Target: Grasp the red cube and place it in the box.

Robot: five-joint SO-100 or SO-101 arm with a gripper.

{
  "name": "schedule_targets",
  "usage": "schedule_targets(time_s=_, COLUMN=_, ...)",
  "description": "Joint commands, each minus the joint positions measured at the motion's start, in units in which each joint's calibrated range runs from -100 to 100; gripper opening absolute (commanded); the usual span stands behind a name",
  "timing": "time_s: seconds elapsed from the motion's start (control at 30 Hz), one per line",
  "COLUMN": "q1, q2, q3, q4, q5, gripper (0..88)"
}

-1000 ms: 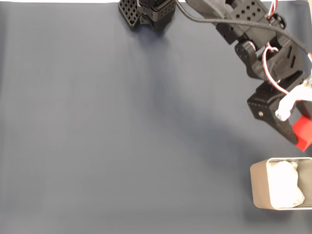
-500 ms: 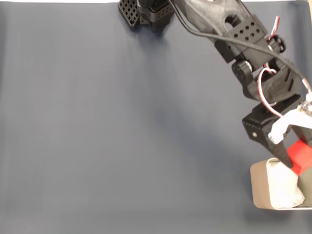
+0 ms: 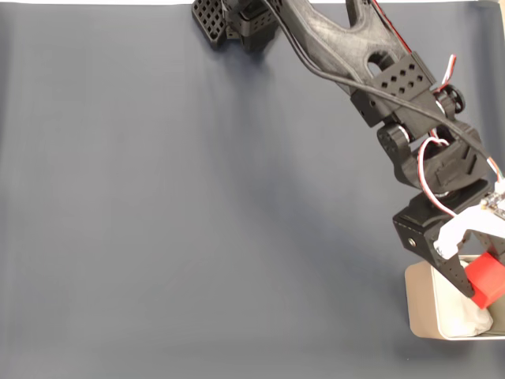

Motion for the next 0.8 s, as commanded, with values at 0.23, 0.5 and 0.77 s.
schedule_targets(time_s=0.23, q1=0.31, q2=3.90, q3=-9.24, q4=0.34, q5=-0.29, gripper=0.2)
schedule_targets(time_s=0.5, q1=0.38, q2=5.55, q3=-11.07, q4=0.34, q5=-0.29, gripper=0.2)
schedule_targets(time_s=0.77, q1=0.45, q2=5.81, q3=-10.97, q4=0.42, q5=-0.88, gripper=0.2)
